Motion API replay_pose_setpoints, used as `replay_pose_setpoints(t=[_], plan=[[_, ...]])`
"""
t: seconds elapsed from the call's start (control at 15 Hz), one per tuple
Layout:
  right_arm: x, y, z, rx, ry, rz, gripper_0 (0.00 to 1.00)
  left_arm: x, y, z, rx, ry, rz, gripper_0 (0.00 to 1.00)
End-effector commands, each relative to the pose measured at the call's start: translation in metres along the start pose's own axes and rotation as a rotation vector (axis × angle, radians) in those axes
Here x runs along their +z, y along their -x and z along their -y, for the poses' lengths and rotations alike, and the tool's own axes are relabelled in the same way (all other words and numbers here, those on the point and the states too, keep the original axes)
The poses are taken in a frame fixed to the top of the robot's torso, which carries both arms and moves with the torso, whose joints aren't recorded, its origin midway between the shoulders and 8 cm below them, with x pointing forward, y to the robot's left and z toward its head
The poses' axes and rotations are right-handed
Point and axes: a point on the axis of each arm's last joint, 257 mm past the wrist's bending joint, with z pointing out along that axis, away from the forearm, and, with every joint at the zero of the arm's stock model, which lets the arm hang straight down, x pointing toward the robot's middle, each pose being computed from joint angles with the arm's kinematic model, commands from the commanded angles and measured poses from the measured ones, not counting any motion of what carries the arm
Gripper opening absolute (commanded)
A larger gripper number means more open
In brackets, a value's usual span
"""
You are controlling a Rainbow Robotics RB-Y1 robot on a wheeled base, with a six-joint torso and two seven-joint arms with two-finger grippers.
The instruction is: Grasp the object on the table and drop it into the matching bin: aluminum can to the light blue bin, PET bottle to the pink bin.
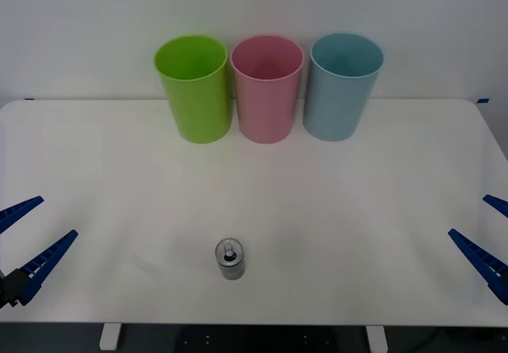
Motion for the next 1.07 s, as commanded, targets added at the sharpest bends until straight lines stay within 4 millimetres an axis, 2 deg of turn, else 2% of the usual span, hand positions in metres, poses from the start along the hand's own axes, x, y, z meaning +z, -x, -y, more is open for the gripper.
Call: replay_pose_setpoints(t=[0.07, 0.27, 0.53, 1.07], plan=[[0.000, 0.000, 0.000, 0.000, 0.000, 0.000, 1.00, 0.000, 0.000, 0.000, 0.000, 0.000, 0.000, 1.00], [-0.003, -0.003, 0.001, 0.008, -0.012, -0.003, 1.00, 0.000, 0.000, 0.000, 0.000, 0.000, 0.000, 1.00], [0.003, -0.007, -0.004, -0.001, 0.015, -0.020, 1.00, 0.000, 0.000, 0.000, 0.000, 0.000, 0.000, 1.00], [0.035, -0.030, -0.045, -0.046, 0.180, -0.076, 1.00, 0.000, 0.000, 0.000, 0.000, 0.000, 0.000, 1.00]])
